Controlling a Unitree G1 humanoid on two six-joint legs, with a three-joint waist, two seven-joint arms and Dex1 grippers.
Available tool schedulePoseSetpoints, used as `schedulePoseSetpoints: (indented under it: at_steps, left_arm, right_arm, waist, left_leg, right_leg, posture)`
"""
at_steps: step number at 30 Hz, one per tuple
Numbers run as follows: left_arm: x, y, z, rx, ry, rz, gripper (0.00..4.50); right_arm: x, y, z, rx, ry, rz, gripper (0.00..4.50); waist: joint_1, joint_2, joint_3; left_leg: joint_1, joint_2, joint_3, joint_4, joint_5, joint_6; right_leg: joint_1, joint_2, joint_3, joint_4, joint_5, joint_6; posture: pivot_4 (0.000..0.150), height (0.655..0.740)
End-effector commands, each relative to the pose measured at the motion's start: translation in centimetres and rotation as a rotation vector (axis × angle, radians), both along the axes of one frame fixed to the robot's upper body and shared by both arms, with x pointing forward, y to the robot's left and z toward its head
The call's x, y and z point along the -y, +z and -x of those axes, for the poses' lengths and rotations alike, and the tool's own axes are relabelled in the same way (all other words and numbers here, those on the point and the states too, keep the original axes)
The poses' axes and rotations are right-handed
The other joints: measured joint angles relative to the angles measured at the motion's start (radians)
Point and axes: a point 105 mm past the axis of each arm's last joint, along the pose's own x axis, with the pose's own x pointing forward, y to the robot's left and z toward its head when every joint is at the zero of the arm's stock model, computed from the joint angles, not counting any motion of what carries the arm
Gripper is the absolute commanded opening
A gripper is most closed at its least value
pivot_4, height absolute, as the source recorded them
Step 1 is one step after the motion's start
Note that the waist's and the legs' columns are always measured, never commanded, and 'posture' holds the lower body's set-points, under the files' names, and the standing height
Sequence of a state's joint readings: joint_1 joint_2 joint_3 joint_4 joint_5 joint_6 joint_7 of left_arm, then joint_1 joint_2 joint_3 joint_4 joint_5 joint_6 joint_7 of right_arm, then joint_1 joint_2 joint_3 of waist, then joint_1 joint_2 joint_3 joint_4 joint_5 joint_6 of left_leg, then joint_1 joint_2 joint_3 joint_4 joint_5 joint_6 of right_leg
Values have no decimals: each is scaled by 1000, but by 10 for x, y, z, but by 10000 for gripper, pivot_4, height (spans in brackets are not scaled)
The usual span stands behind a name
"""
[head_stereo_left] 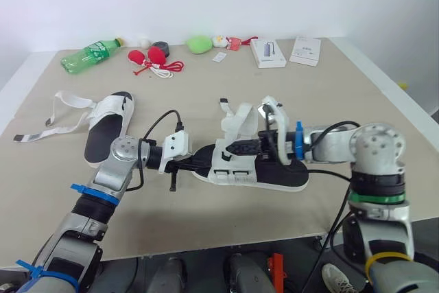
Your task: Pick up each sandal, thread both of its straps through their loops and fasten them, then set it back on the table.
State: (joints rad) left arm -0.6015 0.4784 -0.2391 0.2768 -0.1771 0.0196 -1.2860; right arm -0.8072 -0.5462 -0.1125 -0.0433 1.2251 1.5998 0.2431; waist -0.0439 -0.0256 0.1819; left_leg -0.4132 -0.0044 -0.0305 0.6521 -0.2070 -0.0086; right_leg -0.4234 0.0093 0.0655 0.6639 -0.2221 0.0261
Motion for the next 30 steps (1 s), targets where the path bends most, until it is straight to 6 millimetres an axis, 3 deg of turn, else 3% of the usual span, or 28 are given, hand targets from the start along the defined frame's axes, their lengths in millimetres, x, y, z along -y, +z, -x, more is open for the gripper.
schedulePoseSetpoints:
  at_steps: [1, 6, 16, 30]
  left_arm:
    - [4, 8, 0, 34, -17, 14, 0]
    - [5, 8, 0, 36, -18, 17, 0]
    - [4, 8, 0, 37, -16, 15, 0]
    - [4, 8, 1, 42, -13, 10, 0]
  right_arm:
    - [7, 9, 11, -42, 80, -28, 968]
    - [13, 3, 21, -109, 133, 2, 968]
    - [11, 7, 18, -175, 149, -50, 968]
    - [14, -12, 28, -256, 148, -12, 968]
  waist:
    - [-1, 0, 0]
    - [-4, 0, 0]
    - [-3, 0, 0]
    - [-3, 0, 0]
  left_leg:
    - [0, 0, 0, 0, 0, 0]
    - [-1, 0, 2, 0, -2, 4]
    - [-1, 0, 3, 0, -2, 4]
    - [-1, 0, 3, 0, -2, 4]
  right_leg:
    - [0, 0, 0, 0, 0, 0]
    - [-1, 1, 3, 0, 0, 0]
    - [-2, 1, 3, 0, 0, 0]
    - [-2, 1, 3, -1, 0, 1]
  posture:
    - [1500, 7400]
    - [1500, 7400]
    - [1500, 7400]
    - [1500, 7400]
